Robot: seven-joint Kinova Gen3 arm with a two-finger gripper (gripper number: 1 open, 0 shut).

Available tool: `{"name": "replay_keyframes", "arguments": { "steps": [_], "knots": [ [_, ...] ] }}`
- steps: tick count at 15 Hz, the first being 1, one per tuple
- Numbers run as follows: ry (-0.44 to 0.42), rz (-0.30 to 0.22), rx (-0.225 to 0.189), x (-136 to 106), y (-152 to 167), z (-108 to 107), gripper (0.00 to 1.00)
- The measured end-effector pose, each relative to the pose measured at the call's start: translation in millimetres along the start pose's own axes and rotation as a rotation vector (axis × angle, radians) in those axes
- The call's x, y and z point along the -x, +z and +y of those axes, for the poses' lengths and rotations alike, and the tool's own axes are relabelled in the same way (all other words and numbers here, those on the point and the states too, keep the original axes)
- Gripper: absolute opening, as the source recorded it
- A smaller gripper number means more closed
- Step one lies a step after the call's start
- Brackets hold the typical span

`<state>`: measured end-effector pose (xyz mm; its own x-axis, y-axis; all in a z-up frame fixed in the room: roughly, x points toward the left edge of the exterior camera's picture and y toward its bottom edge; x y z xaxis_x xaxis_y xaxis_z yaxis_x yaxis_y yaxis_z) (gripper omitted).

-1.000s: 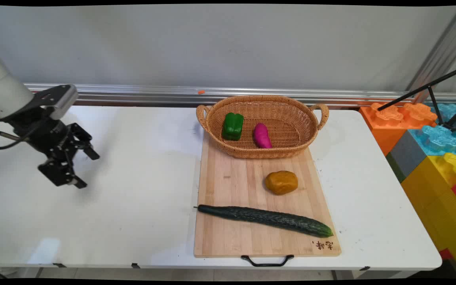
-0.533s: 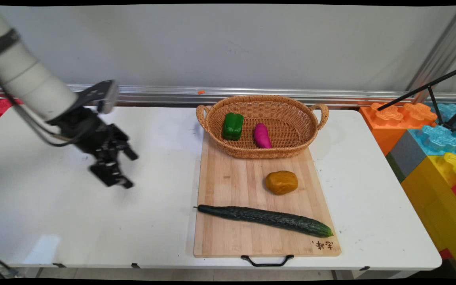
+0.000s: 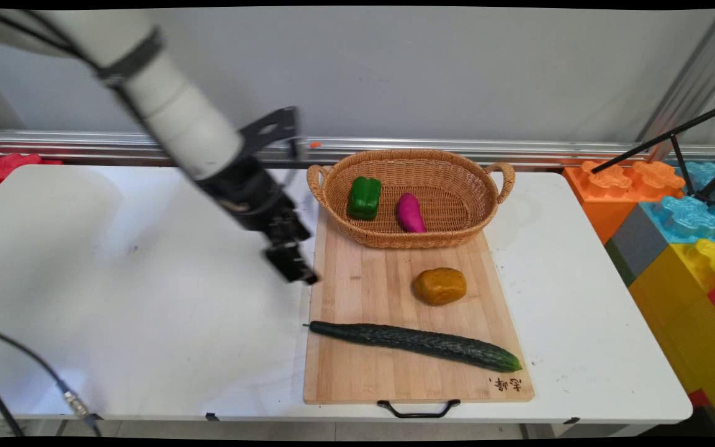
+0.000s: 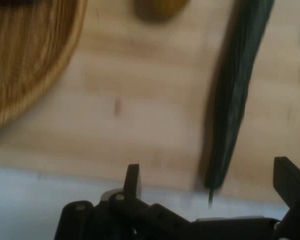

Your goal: Pick up the potato from the cutting board

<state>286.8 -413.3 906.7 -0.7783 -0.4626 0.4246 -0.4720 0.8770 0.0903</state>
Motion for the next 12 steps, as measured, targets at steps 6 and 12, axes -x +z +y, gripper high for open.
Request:
{"name": "replay_keyframes", "arguments": {
  "steps": [6,12],
  "knots": [
    [0.007,0.062,-0.060,-93,58,12,1.00],
    [0.037,0.087,-0.082,-136,122,16,1.00]
  ]
}}
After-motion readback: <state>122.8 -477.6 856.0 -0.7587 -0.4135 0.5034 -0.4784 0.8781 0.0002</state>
